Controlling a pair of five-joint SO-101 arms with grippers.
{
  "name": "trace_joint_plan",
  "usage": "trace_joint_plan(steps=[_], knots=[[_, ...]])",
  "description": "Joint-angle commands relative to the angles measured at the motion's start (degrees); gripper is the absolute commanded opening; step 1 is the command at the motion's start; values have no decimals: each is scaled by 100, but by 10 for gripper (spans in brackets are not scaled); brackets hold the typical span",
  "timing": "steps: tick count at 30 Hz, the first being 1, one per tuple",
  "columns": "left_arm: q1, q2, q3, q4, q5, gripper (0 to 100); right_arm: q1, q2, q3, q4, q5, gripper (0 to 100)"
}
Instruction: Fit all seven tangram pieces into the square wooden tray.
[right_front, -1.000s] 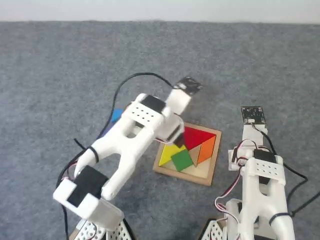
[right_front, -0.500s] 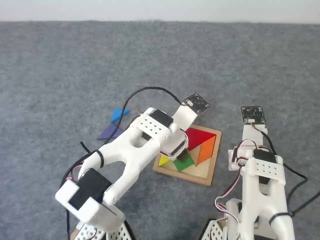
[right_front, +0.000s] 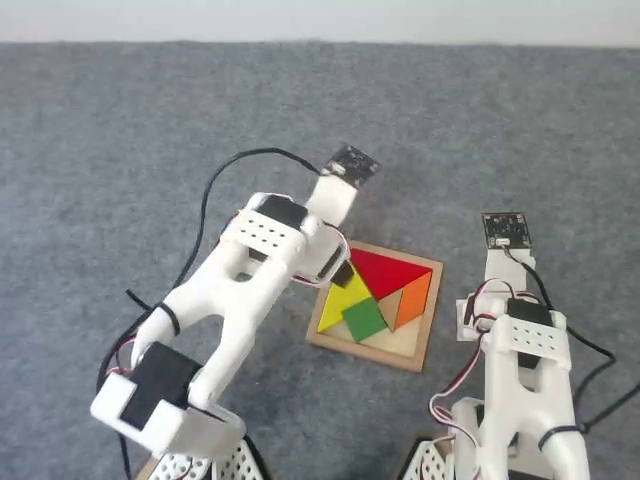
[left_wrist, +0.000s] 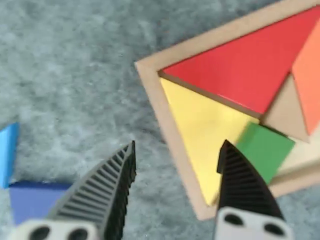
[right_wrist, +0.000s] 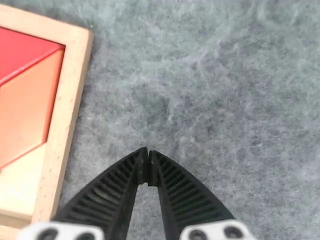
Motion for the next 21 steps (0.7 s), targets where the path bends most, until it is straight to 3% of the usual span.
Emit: trace_joint_plan(steps=[1, 6, 16, 21], knots=[[352, -273, 154, -114, -79, 246, -40, -145, -246, 75, -26, 10], [396, -273, 532, -519, 62, 246, -40, -145, -246, 84, -26, 10], [765, -308, 752, -519, 70, 246, -40, -145, -246, 84, -26, 10], [220, -325, 259, -316, 79, 246, -40, -145, -246, 84, -26, 10]])
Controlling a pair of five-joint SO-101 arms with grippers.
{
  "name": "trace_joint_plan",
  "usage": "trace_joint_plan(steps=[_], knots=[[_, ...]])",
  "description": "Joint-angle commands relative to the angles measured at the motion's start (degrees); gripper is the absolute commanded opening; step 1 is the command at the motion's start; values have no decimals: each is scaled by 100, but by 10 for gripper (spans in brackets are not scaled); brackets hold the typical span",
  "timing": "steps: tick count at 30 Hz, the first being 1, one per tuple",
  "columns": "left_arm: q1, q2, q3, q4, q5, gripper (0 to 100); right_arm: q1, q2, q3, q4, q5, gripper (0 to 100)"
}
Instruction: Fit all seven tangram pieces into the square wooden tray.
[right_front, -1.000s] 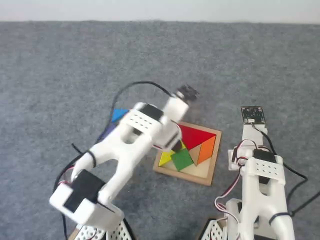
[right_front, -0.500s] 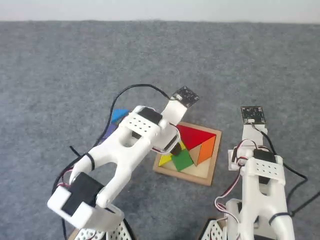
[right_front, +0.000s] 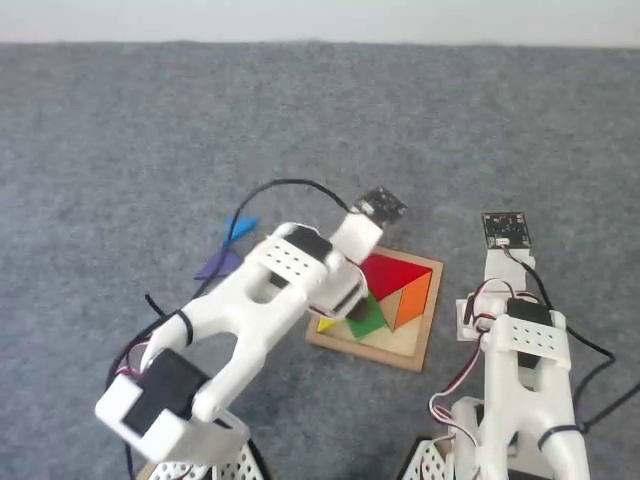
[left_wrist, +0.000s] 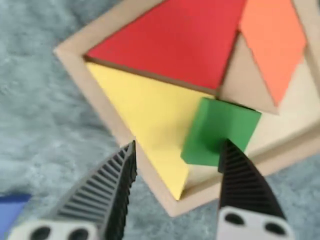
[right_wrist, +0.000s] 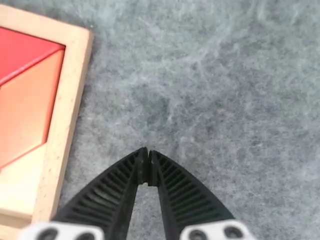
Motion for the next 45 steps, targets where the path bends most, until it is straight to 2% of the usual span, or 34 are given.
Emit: trace_joint_plan(steps=[1, 4, 8, 14, 19, 29, 38, 45], knots=[[-475, -237, -558, 167, 79, 246, -48, -145, -246, 84, -26, 10], [-791, -176, -831, 264, 18, 246, -48, -145, -246, 84, -26, 10], [-818, -176, -708, 211, -97, 246, -48, -145, -246, 75, -26, 10], [-246, -167, -57, -202, -70, 246, -48, -154, -246, 75, -26, 10], [132, -167, 127, -229, -62, 246, -48, -154, -246, 84, -26, 10], [-387, -185, -400, 35, -62, 246, -40, -171, -246, 84, -26, 10], [422, -167, -110, -105, 114, 246, -13, -198, -246, 84, -44, 10], [-193, -176, -295, -62, 88, 246, -4, -207, -246, 92, -44, 10]])
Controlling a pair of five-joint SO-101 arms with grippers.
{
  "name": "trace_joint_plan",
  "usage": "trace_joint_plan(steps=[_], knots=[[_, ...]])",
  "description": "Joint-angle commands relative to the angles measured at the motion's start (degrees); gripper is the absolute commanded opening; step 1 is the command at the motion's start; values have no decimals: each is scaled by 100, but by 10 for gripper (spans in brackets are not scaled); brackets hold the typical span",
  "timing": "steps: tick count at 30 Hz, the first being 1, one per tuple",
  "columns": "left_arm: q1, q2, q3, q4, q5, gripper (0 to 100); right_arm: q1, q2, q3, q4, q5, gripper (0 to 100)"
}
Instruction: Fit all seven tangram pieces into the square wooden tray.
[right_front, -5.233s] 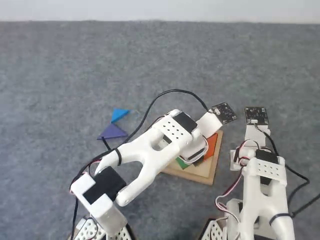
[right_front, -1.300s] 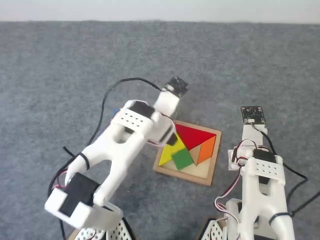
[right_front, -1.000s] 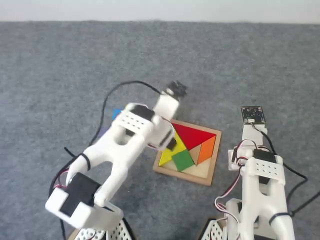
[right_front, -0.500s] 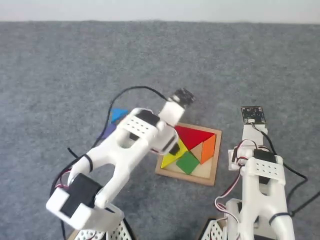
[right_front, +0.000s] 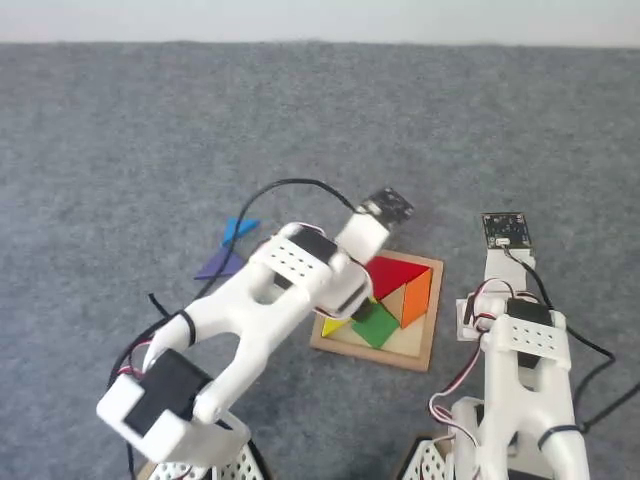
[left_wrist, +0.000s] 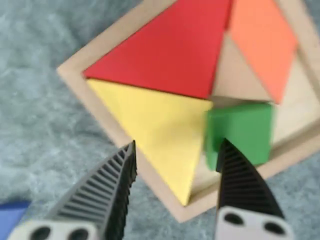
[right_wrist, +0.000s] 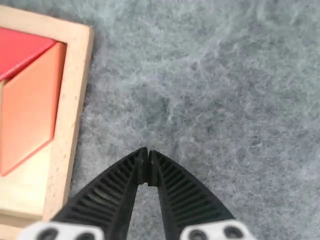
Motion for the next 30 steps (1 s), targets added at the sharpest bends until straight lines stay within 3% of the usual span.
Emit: trace_joint_plan(steps=[1, 6, 14, 25, 30], knots=[[-352, -176, -303, -26, 53, 246, 4, -207, -246, 92, -53, 10], [-396, -97, -462, -88, 53, 246, 4, -207, -246, 92, -62, 10], [141, 1275, -1209, 44, 70, 246, 4, -409, -246, 207, -70, 10], [141, 273, -1226, 510, 105, 246, -4, -1138, 97, 215, -35, 10], [-484, -255, -1235, 519, 105, 246, -4, -1138, 97, 215, -26, 10]])
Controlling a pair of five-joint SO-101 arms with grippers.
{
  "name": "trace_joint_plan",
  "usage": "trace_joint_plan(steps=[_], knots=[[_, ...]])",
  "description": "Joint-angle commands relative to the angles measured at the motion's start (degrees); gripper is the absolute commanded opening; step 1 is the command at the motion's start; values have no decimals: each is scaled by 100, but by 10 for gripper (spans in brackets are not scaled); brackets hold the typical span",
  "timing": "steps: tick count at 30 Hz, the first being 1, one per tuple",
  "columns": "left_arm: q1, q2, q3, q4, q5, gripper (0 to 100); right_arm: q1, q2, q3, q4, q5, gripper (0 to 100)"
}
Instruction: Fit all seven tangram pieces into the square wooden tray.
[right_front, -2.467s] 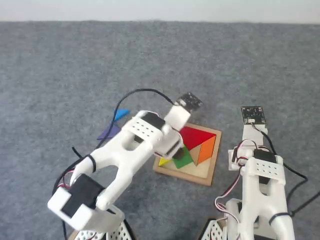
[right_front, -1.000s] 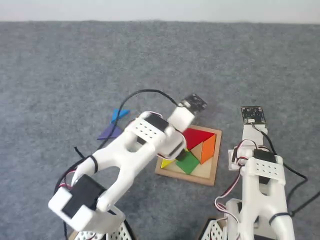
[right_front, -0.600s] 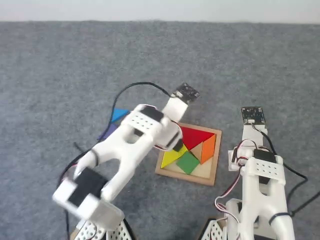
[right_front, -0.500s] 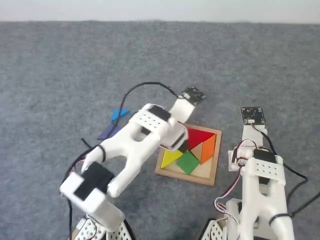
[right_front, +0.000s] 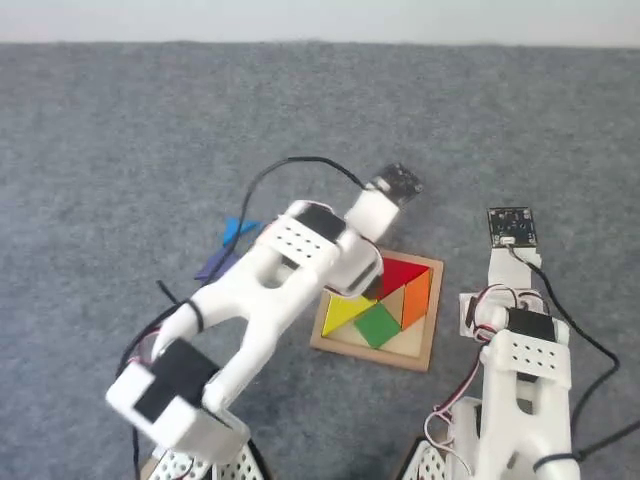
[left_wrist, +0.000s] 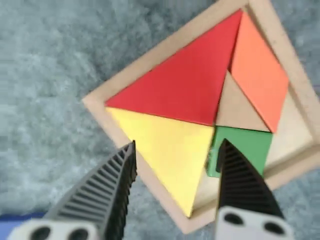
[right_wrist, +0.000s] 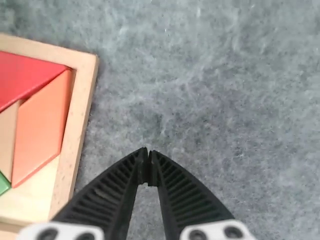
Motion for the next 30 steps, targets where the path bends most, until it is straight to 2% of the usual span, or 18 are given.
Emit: trace_joint_plan(steps=[1, 6, 10, 13, 19, 22, 26, 30], knots=[[-677, -580, -154, 88, 105, 246, 4, -171, -26, 75, -26, 10], [-2409, -264, -602, 343, -18, 246, -22, -171, -26, 75, -26, 10], [-3165, 422, -1323, 976, -774, 246, -31, -136, -26, 75, -18, 10], [-3349, 826, -1798, 1310, -1073, 246, -31, 4, -62, 66, -18, 10], [-3341, 1363, -2378, 1380, -1820, 246, -31, 286, -158, 31, -18, 10], [-3402, 1732, -2844, 1495, -2479, 246, -31, 330, -167, 22, -18, 10], [-3402, 2330, -3855, 2215, -3543, 246, -40, 330, -167, 22, -18, 10], [-3393, 3121, -5103, 2787, -3745, 246, -40, 330, -167, 13, -18, 10]])
